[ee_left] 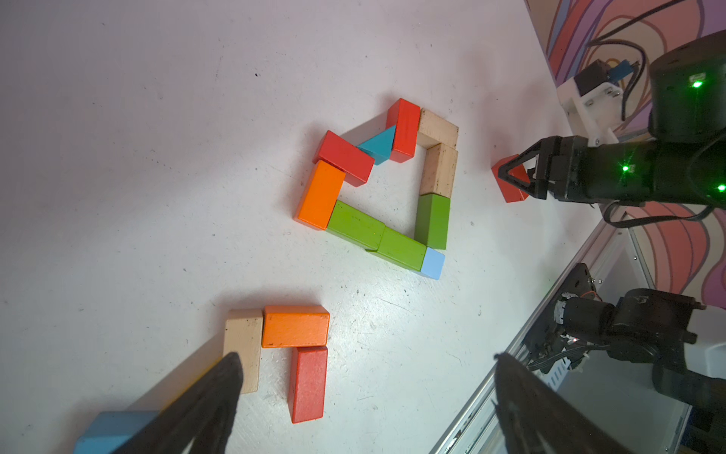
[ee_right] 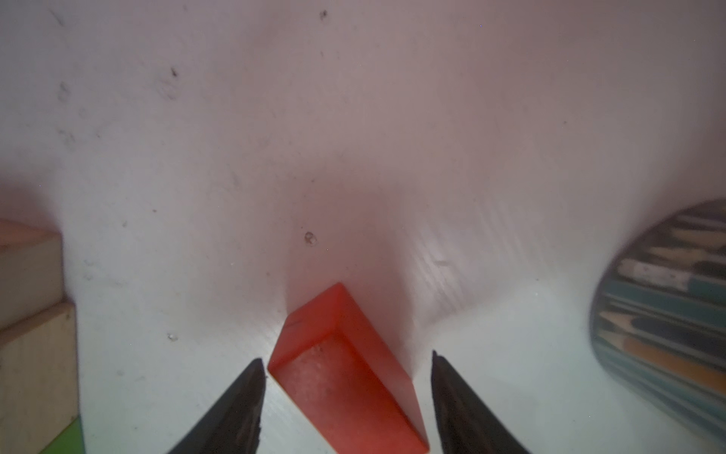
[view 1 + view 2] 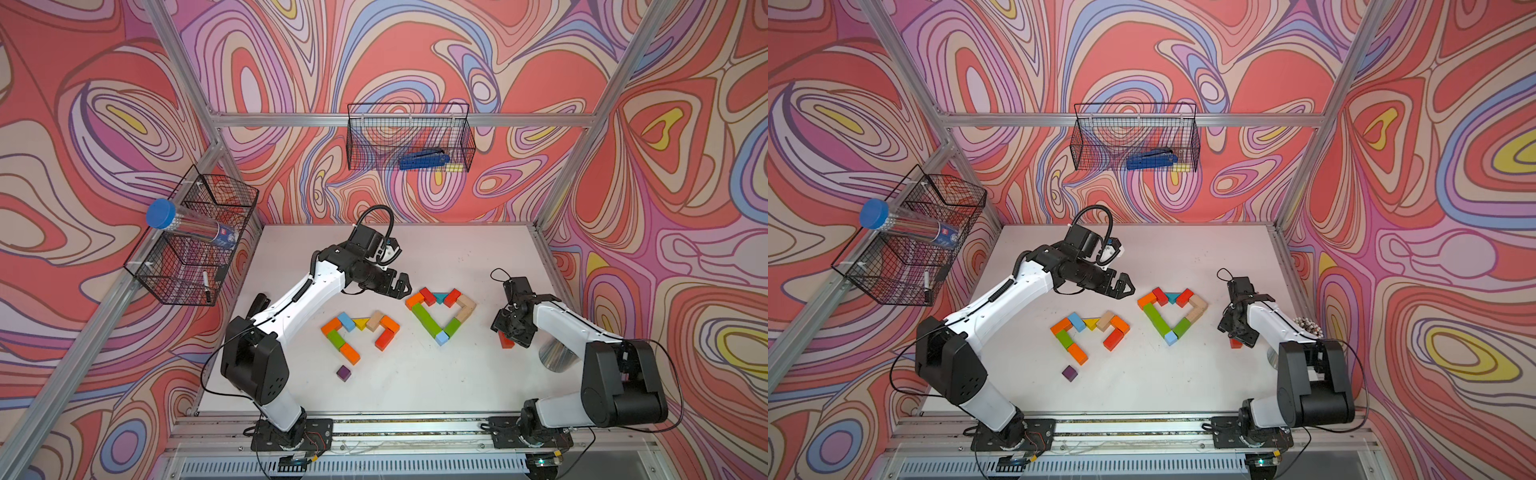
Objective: Assemble a heart with building blocks
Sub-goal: Pick up the building block from the center of the board, then place the building block at the center of the board.
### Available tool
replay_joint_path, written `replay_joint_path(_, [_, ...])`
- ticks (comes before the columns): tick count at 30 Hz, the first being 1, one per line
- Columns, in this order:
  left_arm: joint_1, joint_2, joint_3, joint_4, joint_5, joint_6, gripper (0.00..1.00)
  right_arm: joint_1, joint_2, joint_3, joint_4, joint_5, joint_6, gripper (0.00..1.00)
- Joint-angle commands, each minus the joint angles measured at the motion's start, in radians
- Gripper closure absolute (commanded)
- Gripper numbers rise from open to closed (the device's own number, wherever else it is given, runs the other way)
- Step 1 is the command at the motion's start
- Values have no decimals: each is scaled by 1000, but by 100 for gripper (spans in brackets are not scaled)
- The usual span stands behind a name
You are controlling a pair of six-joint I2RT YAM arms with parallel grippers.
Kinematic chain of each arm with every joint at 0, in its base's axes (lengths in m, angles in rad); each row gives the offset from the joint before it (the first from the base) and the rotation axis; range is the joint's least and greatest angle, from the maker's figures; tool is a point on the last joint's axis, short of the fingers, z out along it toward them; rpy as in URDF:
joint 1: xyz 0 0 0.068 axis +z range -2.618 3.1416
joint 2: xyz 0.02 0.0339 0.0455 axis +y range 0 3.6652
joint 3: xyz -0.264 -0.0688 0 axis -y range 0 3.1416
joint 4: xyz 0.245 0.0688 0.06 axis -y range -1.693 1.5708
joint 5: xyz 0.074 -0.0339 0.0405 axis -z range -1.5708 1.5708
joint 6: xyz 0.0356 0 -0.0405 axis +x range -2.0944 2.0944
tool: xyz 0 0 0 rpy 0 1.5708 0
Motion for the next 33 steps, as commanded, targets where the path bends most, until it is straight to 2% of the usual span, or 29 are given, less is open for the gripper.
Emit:
replay_joint_path(1, [5, -31, -11, 9, 10, 2, 0, -10, 16, -16, 29, -5, -12, 42])
replay_joint_path(10, [19, -60, -34, 20, 16, -25, 0, -10, 16, -20, 51, -4, -25, 68])
replay_joint_path(13, [35, -90, -72, 23, 17, -40, 1, -9, -15, -32, 65, -36, -40, 76])
replay_joint_path(16, [73, -135, -122, 23, 29, -52, 1, 3, -83, -48, 64, -70, -42, 79])
replay_joint_path(19, [120, -183, -164, 13, 43, -53, 1, 65, -167, -61, 42, -98, -6, 80])
replay_joint_path(22, [151, -221, -189, -6, 19, -38, 1, 211, -237, -63, 15, -90, 97, 82])
replay_joint_path(27, [185, -266, -219, -16, 8, -36, 1, 517, -296, -54, 3, -26, 354, 83])
replay_joint_path(30, [194, -280, -229, -17, 2, -36, 1, 695, -283, -36, 27, 16, 486, 83])
replay_joint_path(33, [197, -288, -246, -8, 1, -38, 1, 860, -208, 1, 85, 45, 587, 83])
